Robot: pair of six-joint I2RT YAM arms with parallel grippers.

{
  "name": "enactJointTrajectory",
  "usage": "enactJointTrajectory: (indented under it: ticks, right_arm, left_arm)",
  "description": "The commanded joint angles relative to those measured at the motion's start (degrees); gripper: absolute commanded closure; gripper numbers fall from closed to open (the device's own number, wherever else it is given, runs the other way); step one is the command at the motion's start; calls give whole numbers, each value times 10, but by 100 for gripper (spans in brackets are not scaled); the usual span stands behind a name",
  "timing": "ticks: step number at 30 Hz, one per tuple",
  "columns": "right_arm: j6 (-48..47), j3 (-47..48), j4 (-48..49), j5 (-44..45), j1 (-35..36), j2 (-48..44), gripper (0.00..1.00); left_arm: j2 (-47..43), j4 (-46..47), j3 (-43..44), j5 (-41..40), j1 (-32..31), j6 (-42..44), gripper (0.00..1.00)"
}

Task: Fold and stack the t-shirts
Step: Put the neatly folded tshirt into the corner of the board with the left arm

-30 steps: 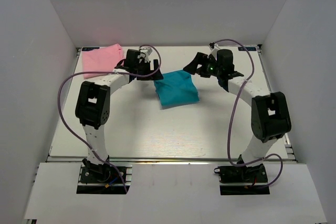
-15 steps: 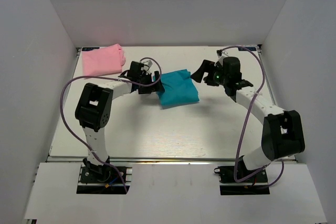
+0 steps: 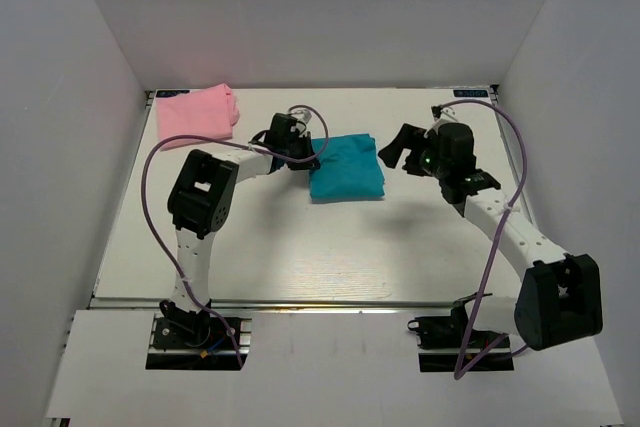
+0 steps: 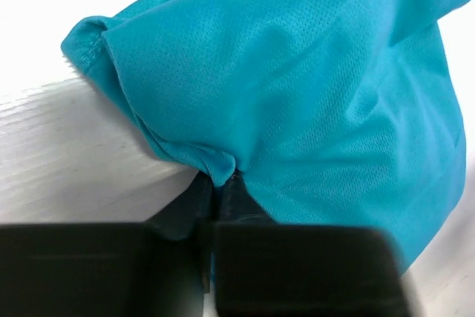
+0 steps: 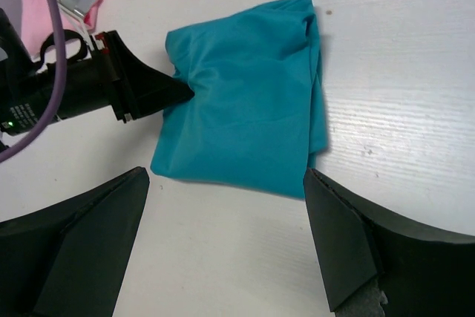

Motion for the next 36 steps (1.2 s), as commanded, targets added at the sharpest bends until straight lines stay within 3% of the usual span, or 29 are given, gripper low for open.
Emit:
enactJointTrajectory:
  ticks: [1, 6, 15, 27, 36]
  right_arm:
    - [-12, -10, -9, 36, -2, -33, 10]
    - [-35, -17, -41, 68, -2, -53, 10]
    - [-86, -12, -98, 157, -3, -61, 10]
    - [-96, 16, -166, 253, -5, -79, 10]
    - [-85, 23, -162, 281, -5, -70, 10]
  left_arm:
    - [23, -57, -16, -25, -9, 21, 100]
    - [-18, -57, -11, -38, -9, 70, 100]
    - [-65, -176, 127, -84, 10, 227, 100]
    - [29, -341, 429, -69, 66, 299, 100]
    - [52, -364, 524, -13, 136, 375, 100]
